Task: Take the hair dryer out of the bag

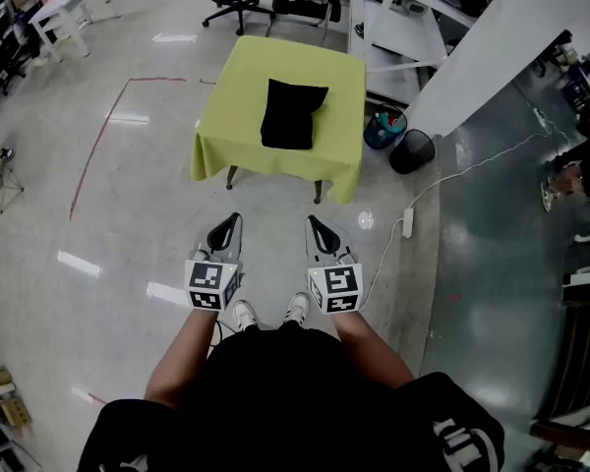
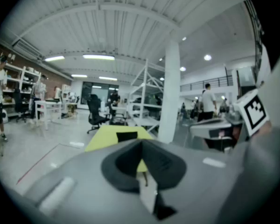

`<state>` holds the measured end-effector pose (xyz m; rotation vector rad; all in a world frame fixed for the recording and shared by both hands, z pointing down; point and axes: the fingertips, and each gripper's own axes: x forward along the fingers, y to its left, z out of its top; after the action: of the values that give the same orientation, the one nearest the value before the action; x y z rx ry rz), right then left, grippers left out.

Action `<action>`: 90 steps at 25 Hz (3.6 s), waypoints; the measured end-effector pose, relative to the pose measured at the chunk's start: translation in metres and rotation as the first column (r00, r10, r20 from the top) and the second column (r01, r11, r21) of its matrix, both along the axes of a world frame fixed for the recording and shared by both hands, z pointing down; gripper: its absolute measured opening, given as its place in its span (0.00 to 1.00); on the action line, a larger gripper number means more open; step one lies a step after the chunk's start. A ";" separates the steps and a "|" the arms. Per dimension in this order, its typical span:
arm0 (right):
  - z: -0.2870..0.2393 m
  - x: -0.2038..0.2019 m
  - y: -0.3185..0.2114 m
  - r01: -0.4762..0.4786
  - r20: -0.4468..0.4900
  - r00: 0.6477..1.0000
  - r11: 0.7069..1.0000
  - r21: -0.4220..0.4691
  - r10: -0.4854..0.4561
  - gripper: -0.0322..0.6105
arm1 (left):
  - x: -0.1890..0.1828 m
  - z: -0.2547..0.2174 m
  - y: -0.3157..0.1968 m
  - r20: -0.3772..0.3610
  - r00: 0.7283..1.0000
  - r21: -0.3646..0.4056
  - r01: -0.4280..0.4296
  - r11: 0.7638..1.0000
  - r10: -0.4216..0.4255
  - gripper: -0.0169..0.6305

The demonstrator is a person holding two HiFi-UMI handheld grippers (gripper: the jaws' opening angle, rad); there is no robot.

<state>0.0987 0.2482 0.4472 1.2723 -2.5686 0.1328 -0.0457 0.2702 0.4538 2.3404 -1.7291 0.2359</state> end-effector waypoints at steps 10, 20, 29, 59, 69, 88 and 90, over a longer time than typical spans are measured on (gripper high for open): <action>-0.011 -0.038 0.018 0.020 -0.057 0.998 0.999 0.042 -0.018 0.06 | -0.015 -0.005 0.021 0.003 0.999 0.002 -0.045 0.999 0.045 0.04; -0.012 -0.052 0.032 -0.048 -0.028 0.998 0.999 0.022 0.048 0.06 | -0.037 -0.012 0.030 0.022 0.996 0.031 -0.092 0.995 0.091 0.04; -0.004 -0.060 0.012 -0.051 -0.036 0.998 0.998 0.022 0.052 0.06 | -0.042 -0.003 0.010 0.026 0.994 0.027 -0.112 0.993 0.111 0.04; 0.020 -0.020 -0.166 0.002 0.014 1.000 1.000 -0.019 -0.002 0.06 | -0.007 0.009 -0.154 0.097 0.994 -0.017 -0.045 0.999 0.046 0.04; 0.030 -0.019 -0.205 0.010 0.014 1.000 0.999 -0.041 -0.010 0.06 | -0.007 0.022 -0.190 0.095 0.995 -0.055 -0.034 0.998 0.040 0.04; 0.027 -0.060 -0.324 -0.087 -0.081 0.993 0.995 -0.042 0.083 0.06 | -0.049 0.026 -0.314 0.093 0.980 -0.057 -0.172 0.983 0.177 0.04; 0.028 -0.067 -0.332 -0.094 -0.092 0.992 0.995 -0.040 0.090 0.06 | -0.051 0.027 -0.323 0.095 0.975 -0.057 -0.198 0.978 0.203 0.04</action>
<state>0.0319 -0.0834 0.4756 1.3487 -2.4192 0.1453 -0.0970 -0.0526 0.4807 2.5082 -1.5088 0.4311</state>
